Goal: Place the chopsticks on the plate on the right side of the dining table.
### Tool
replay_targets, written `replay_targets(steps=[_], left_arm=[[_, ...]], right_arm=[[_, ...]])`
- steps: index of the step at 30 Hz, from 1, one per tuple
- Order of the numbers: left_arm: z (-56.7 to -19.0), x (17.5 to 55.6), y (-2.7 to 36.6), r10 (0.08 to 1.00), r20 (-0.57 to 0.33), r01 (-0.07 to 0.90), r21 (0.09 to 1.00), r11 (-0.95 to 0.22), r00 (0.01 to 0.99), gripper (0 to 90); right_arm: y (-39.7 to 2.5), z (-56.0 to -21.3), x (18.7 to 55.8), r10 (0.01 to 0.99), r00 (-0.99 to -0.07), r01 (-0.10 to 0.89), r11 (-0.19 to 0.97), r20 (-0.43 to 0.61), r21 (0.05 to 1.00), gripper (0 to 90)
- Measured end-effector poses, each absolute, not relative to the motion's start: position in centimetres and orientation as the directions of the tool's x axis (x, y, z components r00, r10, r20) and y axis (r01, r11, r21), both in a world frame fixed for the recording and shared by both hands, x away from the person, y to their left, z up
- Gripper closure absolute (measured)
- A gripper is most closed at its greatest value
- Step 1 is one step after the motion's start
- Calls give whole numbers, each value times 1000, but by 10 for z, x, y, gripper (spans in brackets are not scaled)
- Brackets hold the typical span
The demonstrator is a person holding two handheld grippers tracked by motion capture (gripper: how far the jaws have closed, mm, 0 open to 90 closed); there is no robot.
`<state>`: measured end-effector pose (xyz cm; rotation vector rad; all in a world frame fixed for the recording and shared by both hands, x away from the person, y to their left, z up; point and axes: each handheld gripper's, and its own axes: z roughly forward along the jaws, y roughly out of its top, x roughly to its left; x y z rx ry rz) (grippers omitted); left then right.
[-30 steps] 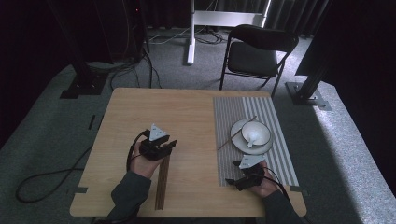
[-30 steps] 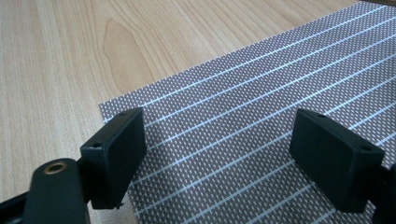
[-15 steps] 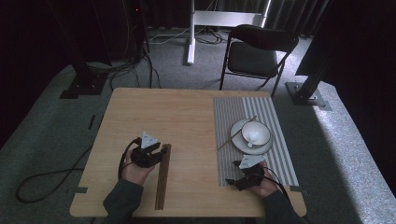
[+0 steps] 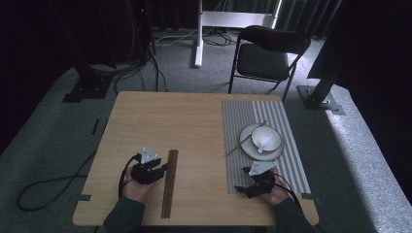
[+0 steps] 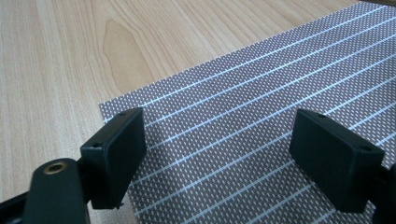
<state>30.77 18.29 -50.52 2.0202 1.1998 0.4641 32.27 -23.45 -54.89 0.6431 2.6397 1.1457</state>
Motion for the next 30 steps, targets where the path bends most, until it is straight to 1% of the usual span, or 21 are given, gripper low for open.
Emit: replay_targets(steps=[10,17,19,26,30], left_arm=[[-514,291,181,860,-65,619,722,-309,506,611],[-522,281,178,851,-57,632,696,-342,522,613],[-524,279,178,850,-45,634,687,-355,524,618],[-529,277,176,850,-51,651,666,-363,525,635],[-531,277,175,853,-27,653,657,-377,521,653]], right_arm=[[-235,-549,323,461,-887,312,607,-4,731,176],[-235,-549,323,461,-887,312,607,-4,731,176],[-235,-549,323,461,-887,312,607,-5,731,176],[-235,-549,323,461,-887,312,607,-5,731,176],[-235,-549,323,461,-887,312,607,-5,731,176]])
